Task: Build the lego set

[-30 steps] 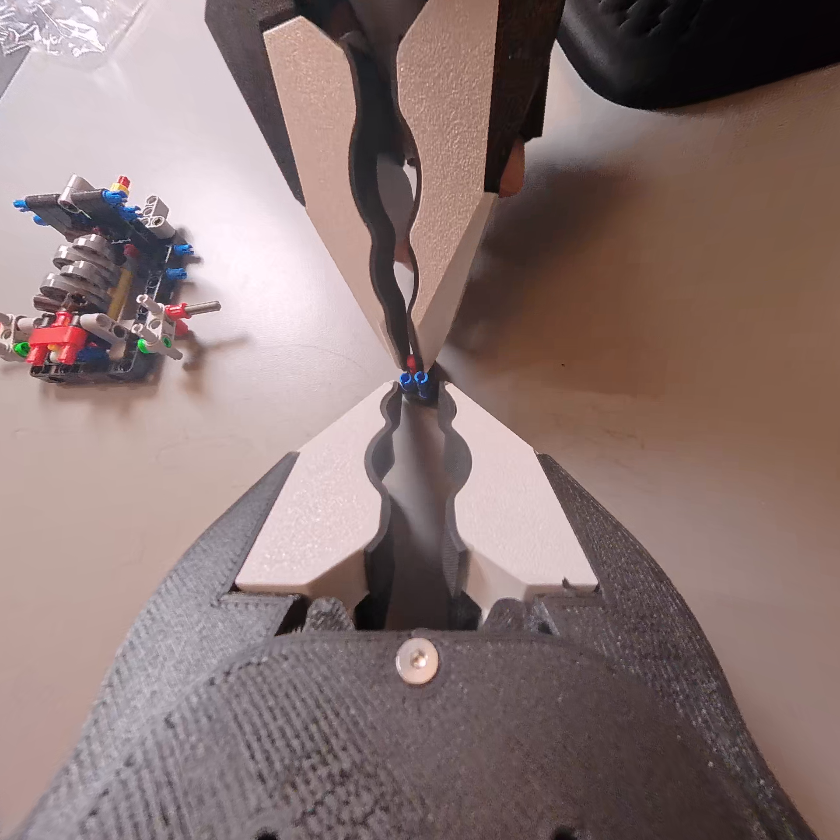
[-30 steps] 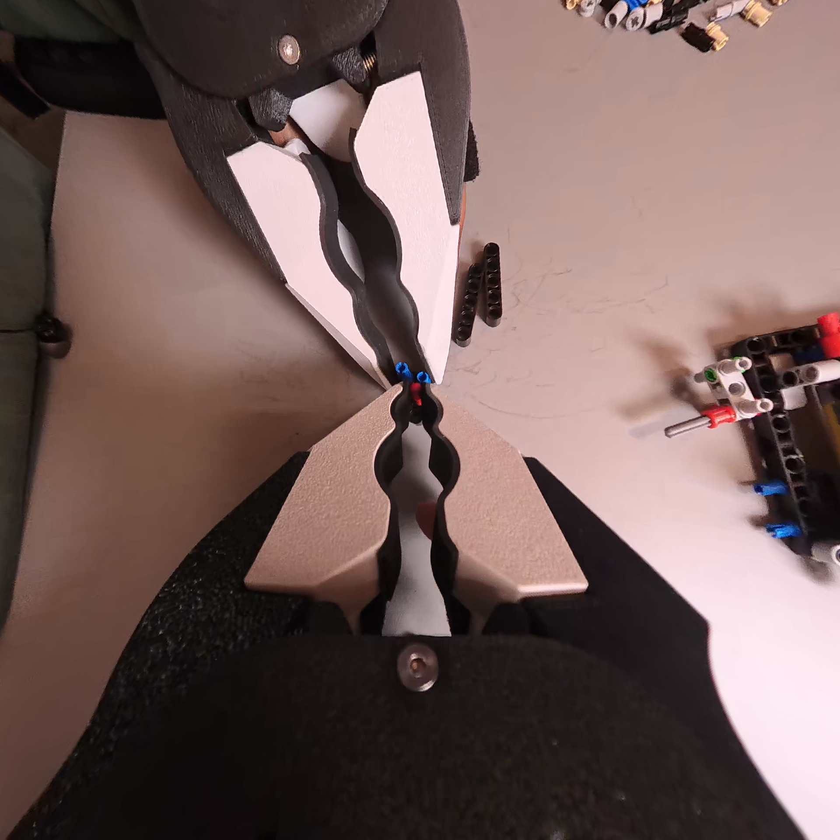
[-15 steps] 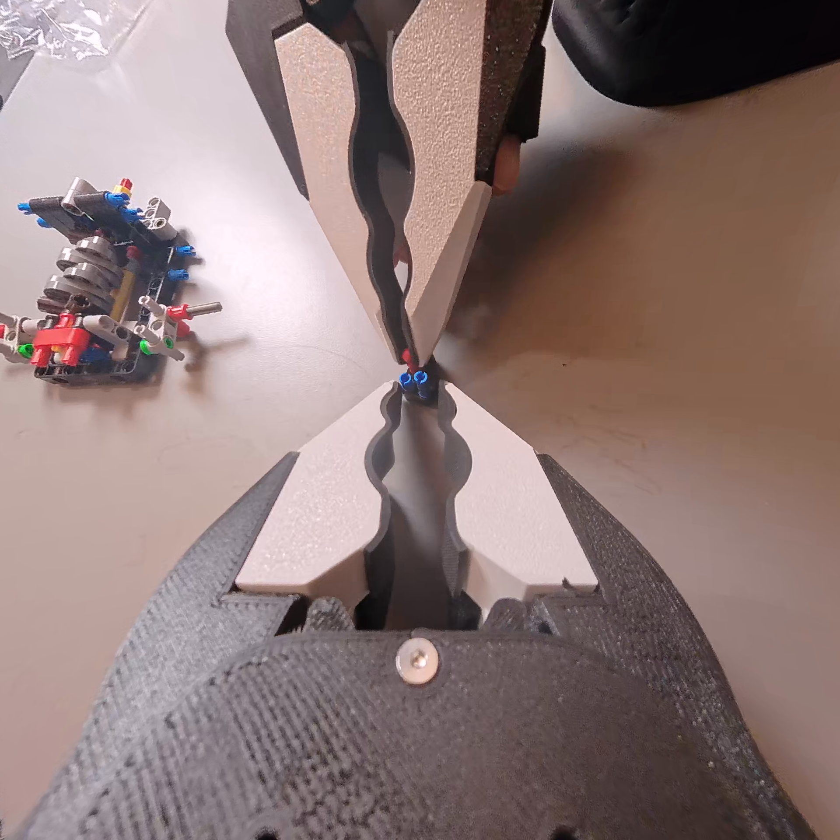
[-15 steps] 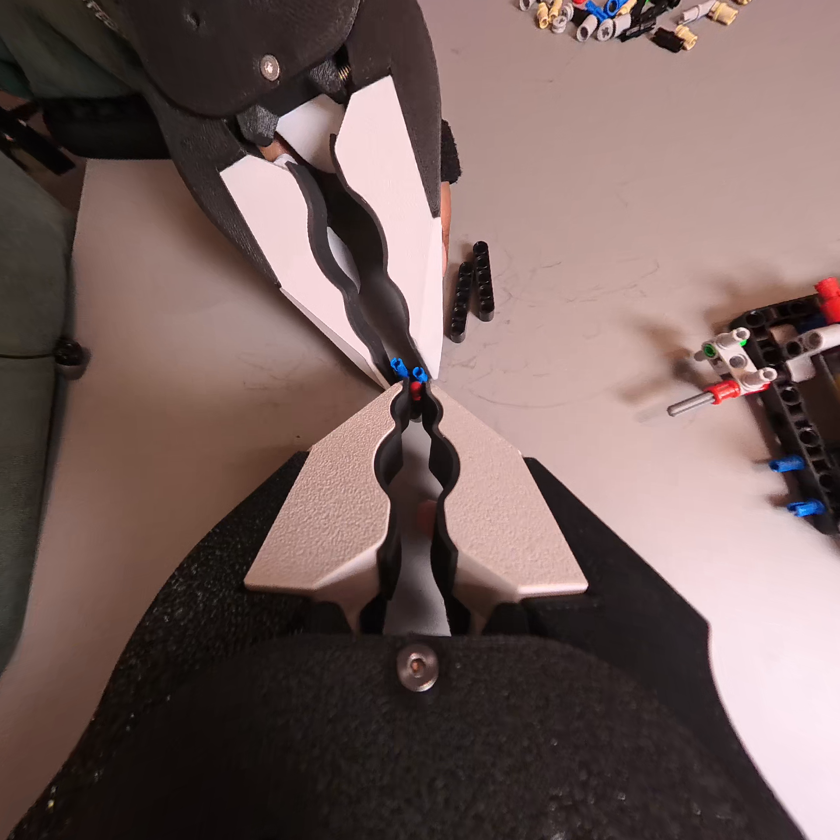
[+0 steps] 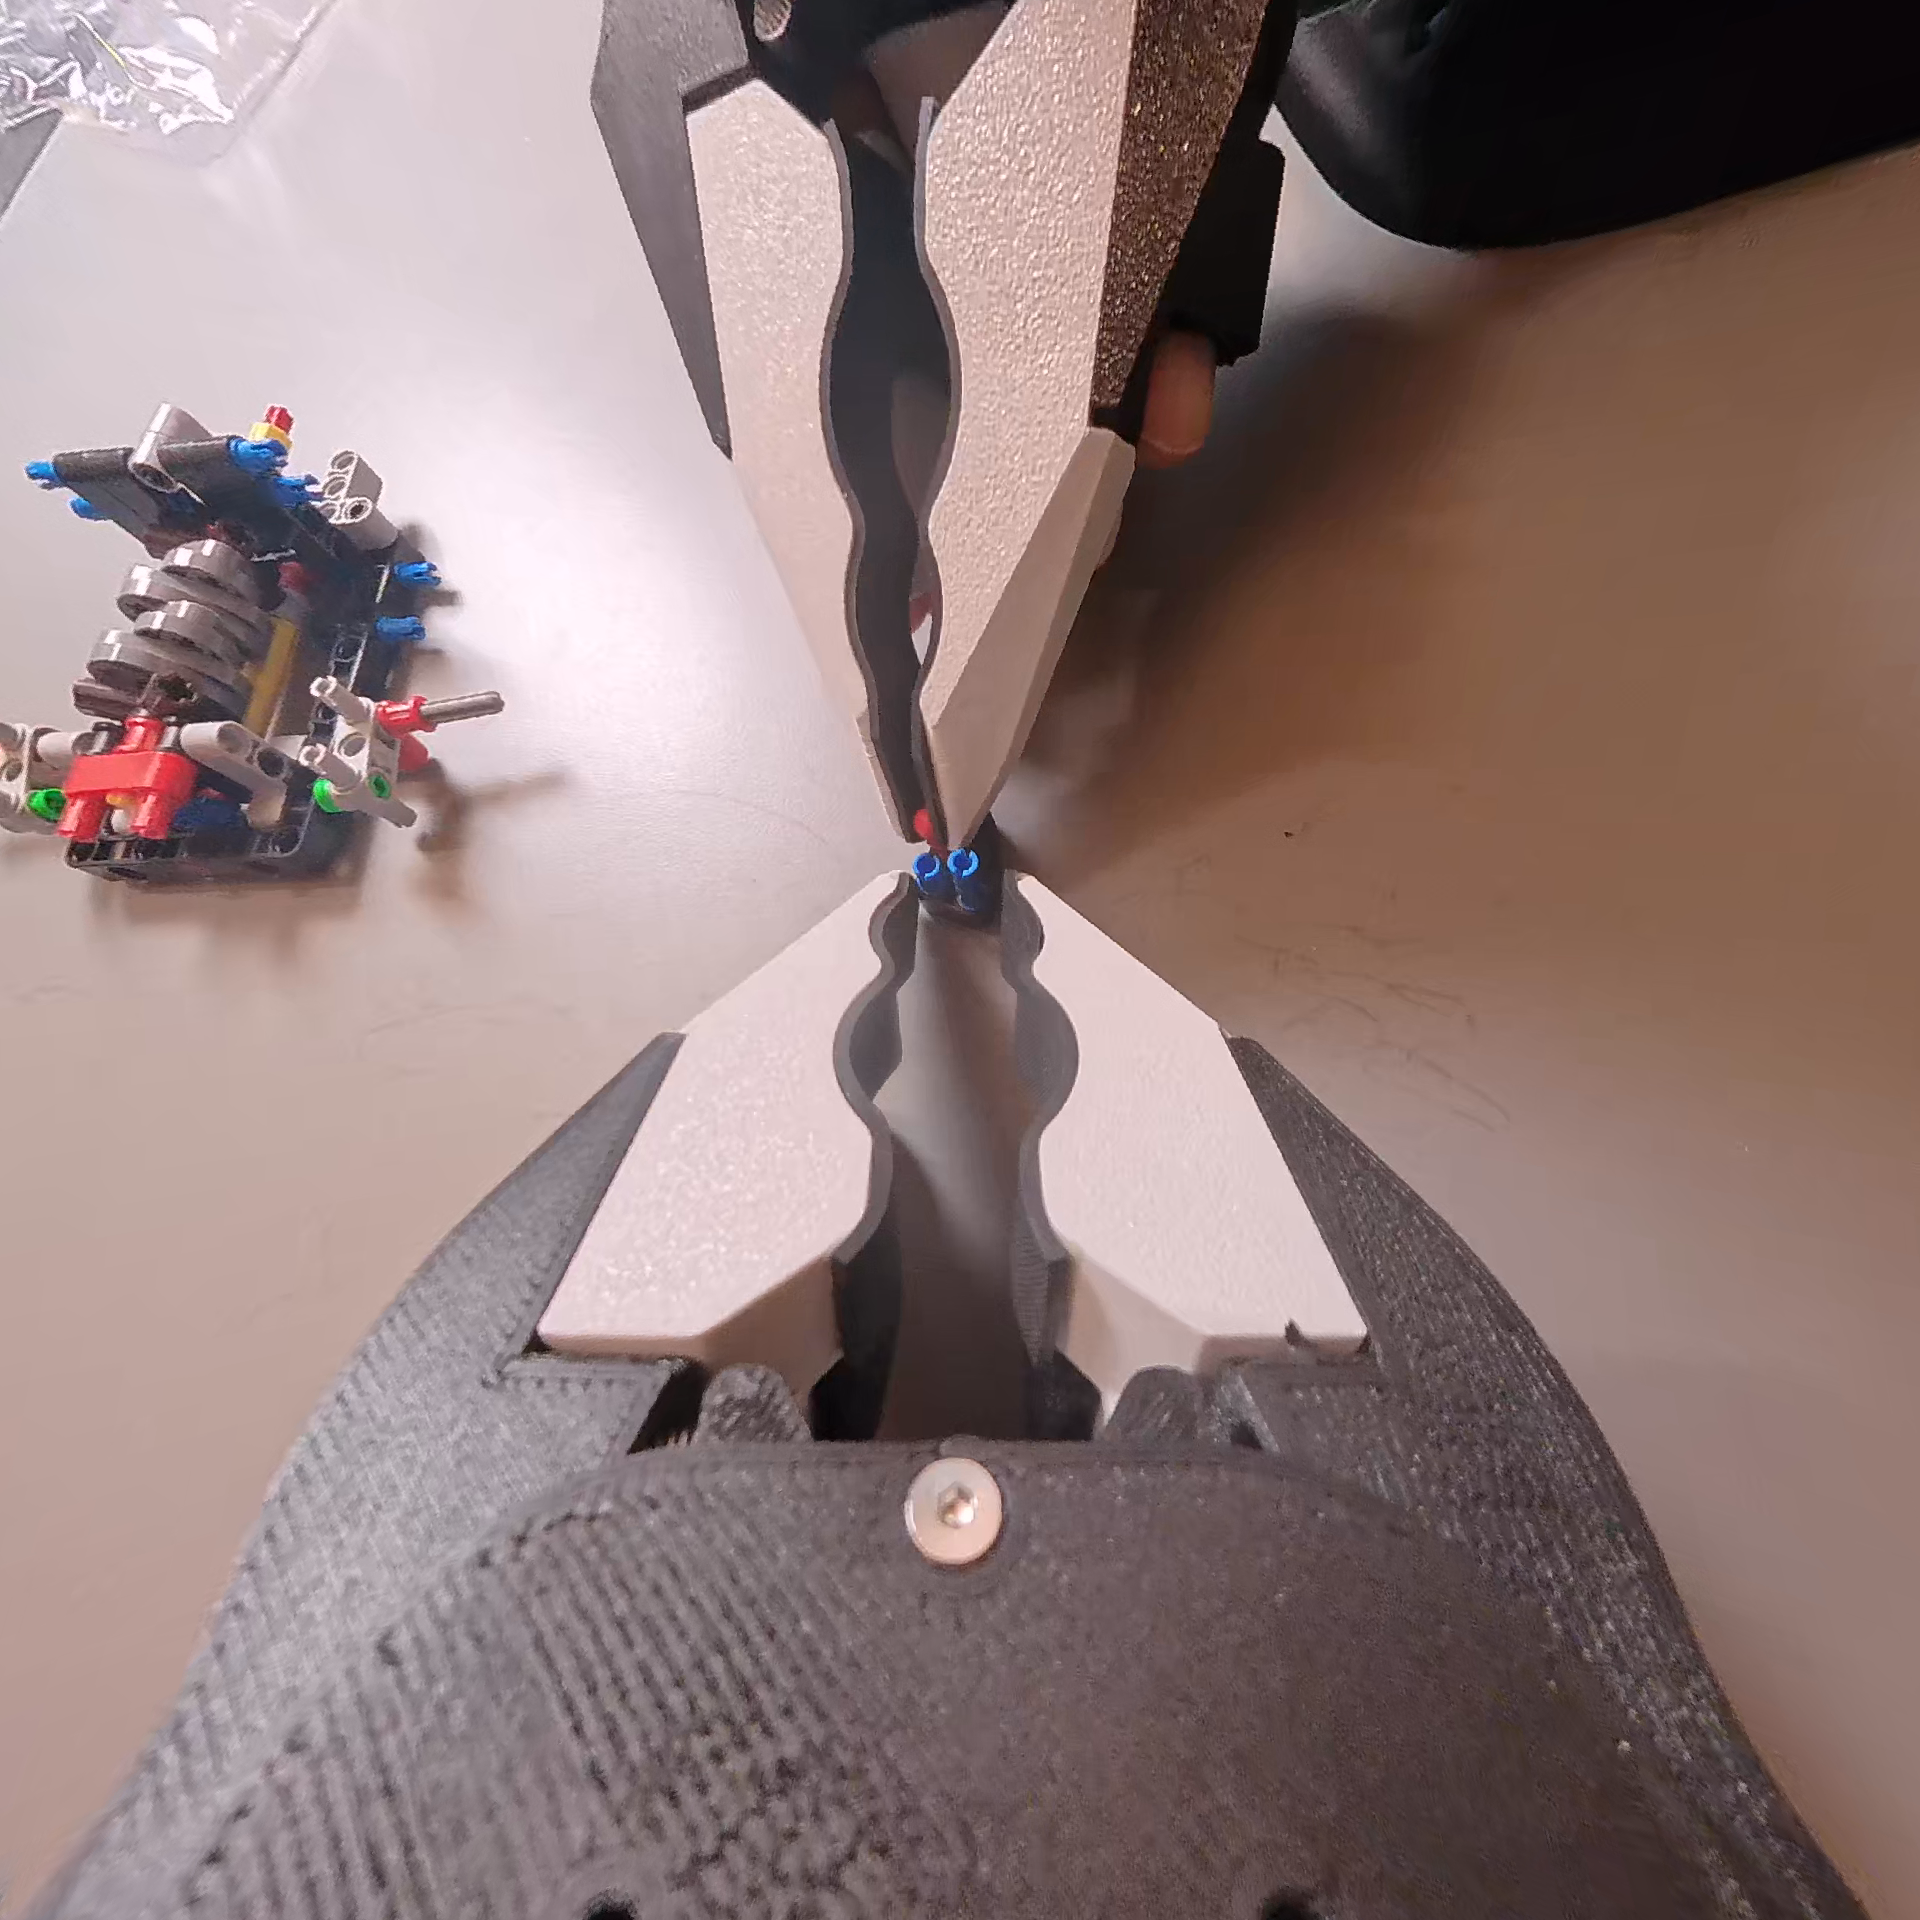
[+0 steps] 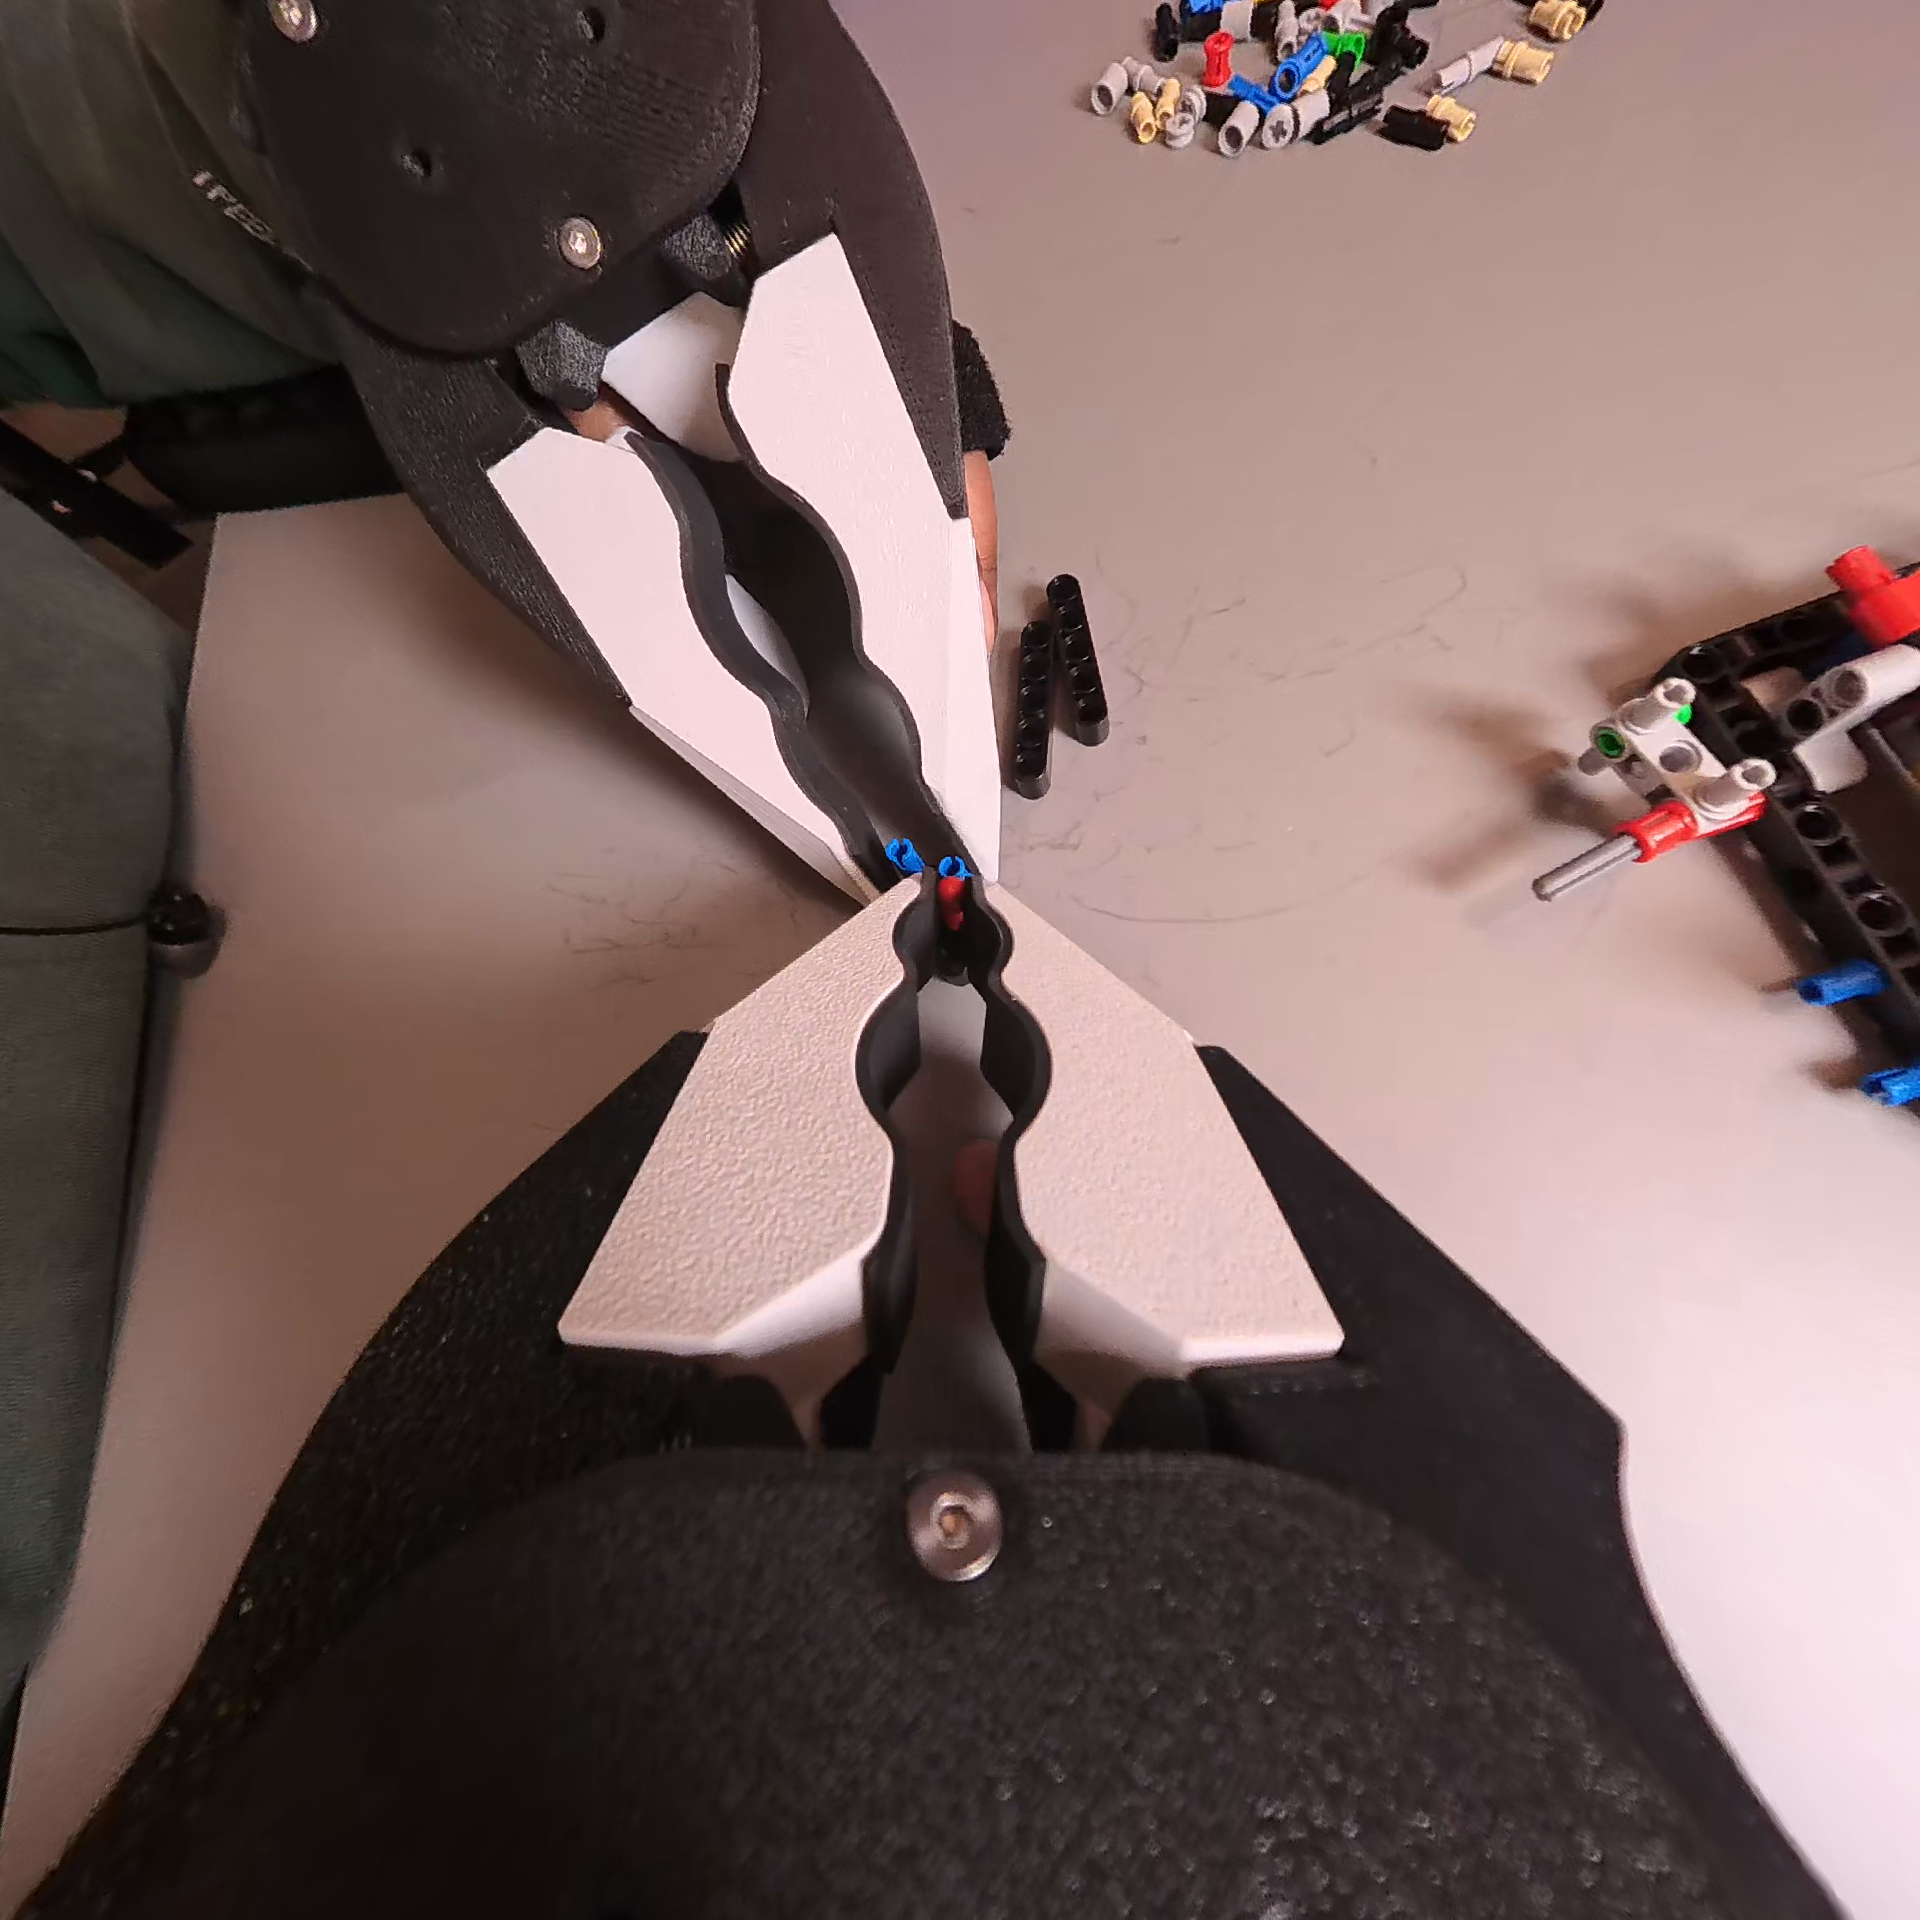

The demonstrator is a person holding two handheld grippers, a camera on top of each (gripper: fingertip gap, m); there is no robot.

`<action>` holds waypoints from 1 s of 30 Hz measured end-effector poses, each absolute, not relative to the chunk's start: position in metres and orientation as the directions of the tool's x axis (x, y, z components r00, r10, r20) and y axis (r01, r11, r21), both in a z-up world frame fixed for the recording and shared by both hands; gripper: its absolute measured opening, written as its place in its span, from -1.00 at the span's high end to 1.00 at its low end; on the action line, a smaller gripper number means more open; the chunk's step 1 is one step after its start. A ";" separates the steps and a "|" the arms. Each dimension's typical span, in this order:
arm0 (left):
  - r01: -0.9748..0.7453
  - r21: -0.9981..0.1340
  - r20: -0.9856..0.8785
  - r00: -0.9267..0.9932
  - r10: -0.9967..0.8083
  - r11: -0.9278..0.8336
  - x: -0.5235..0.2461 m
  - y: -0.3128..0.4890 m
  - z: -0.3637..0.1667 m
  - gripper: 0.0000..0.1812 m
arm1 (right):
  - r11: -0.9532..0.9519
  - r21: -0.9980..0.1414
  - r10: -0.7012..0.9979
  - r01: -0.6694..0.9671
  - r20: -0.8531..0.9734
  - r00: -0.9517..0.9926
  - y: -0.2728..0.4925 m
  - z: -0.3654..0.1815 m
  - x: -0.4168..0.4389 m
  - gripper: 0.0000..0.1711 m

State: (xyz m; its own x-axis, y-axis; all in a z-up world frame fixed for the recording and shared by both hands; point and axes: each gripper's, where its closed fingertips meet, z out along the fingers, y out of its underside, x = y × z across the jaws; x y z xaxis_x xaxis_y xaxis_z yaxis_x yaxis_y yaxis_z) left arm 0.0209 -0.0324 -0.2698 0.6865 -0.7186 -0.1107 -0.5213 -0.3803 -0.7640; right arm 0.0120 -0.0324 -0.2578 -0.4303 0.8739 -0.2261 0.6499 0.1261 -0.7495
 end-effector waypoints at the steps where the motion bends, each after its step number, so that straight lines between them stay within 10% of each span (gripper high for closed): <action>1: -0.521 -0.764 -0.110 0.686 -0.719 -0.380 0.021 -0.032 -0.270 0.85 | 0.132 -0.749 0.876 0.649 -0.219 -0.430 -0.032 -0.258 0.012 0.97; 30: -0.528 -0.762 -0.118 0.682 -0.722 -0.374 0.021 -0.033 -0.270 0.84 | 0.376 -0.725 0.871 0.577 0.064 -0.487 -0.031 -0.261 0.016 0.98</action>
